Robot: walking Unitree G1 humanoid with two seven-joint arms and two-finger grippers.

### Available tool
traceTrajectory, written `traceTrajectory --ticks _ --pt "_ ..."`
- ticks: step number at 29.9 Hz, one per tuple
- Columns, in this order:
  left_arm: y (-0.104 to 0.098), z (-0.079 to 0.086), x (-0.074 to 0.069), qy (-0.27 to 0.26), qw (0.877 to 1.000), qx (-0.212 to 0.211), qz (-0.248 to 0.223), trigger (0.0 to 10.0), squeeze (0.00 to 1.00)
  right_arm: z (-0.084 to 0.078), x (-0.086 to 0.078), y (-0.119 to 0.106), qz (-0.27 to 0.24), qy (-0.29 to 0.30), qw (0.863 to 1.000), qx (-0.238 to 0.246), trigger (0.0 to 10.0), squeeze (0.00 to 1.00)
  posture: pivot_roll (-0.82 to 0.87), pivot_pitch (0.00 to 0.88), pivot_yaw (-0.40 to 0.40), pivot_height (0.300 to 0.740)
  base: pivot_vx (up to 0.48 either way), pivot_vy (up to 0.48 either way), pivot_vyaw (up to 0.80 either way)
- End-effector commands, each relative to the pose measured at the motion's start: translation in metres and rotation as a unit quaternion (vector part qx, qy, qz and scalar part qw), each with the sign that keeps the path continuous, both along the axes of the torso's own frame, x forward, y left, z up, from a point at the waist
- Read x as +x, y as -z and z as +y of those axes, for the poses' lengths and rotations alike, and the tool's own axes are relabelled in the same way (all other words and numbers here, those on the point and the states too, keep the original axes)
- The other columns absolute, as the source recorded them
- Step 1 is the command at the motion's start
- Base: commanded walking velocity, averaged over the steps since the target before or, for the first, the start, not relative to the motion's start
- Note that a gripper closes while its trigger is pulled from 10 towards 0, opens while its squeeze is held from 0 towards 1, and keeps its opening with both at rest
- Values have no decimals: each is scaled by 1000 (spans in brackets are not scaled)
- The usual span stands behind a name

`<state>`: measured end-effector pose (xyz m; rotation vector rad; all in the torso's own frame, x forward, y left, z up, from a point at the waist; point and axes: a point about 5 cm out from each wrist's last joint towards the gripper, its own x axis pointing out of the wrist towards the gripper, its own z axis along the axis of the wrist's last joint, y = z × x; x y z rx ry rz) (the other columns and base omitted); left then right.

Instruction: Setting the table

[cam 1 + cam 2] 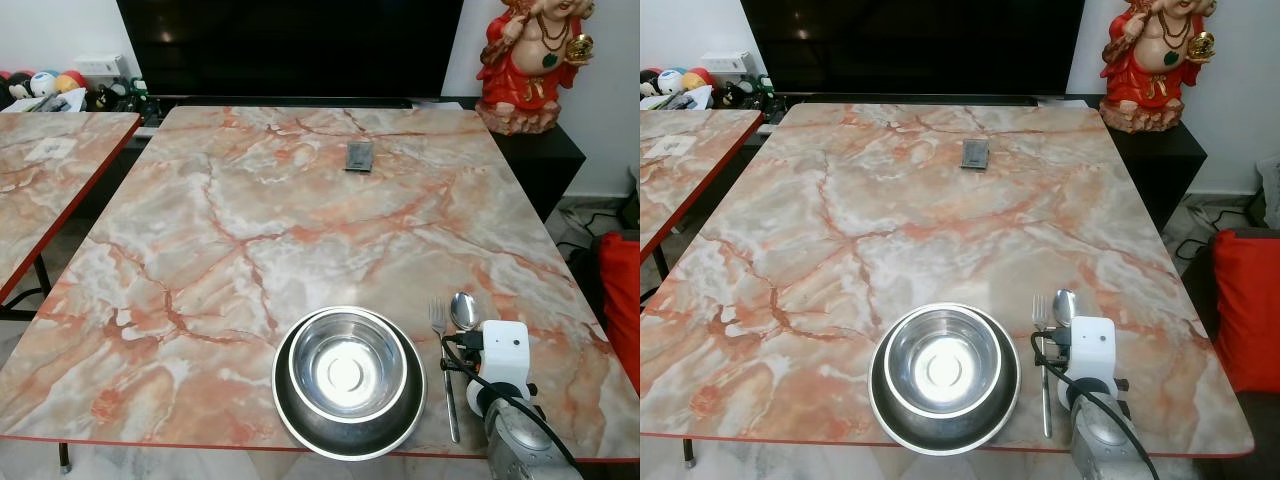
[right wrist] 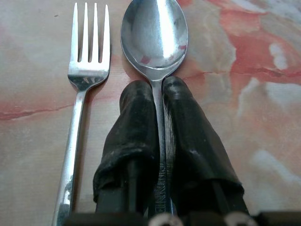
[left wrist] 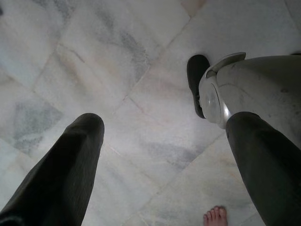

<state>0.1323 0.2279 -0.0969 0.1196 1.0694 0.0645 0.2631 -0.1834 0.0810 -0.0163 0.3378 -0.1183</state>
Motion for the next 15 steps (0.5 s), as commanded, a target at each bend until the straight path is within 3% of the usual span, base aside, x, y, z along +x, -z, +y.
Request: traceTrajectory --ticks 1,9,10,11,15 --pt "2 4 -8 3 1000 6 17 10000 0 0 -2 5 15 0 1000 -2 10000 153 -40 118 14 740 0 0 0" --pt "2 4 -8 3 1000 6 16 10000 0 -2 -3 4 17 2 1000 -5 10000 235 -41 120 14 740 0 0 0" --pt "2 4 -8 3 1000 6 16 10000 0 -2 -3 4 17 1 1000 -5 10000 369 -41 120 14 740 0 0 0" --pt "2 4 -8 3 1000 6 16 10000 0 -2 -2 4 17 0 1000 -5 10000 420 -40 119 13 740 0 0 0" --pt "2 4 -8 3 1000 6 16 10000 0 -1 -2 4 16 -1 1000 -5 10000 447 -40 119 13 740 0 0 0"
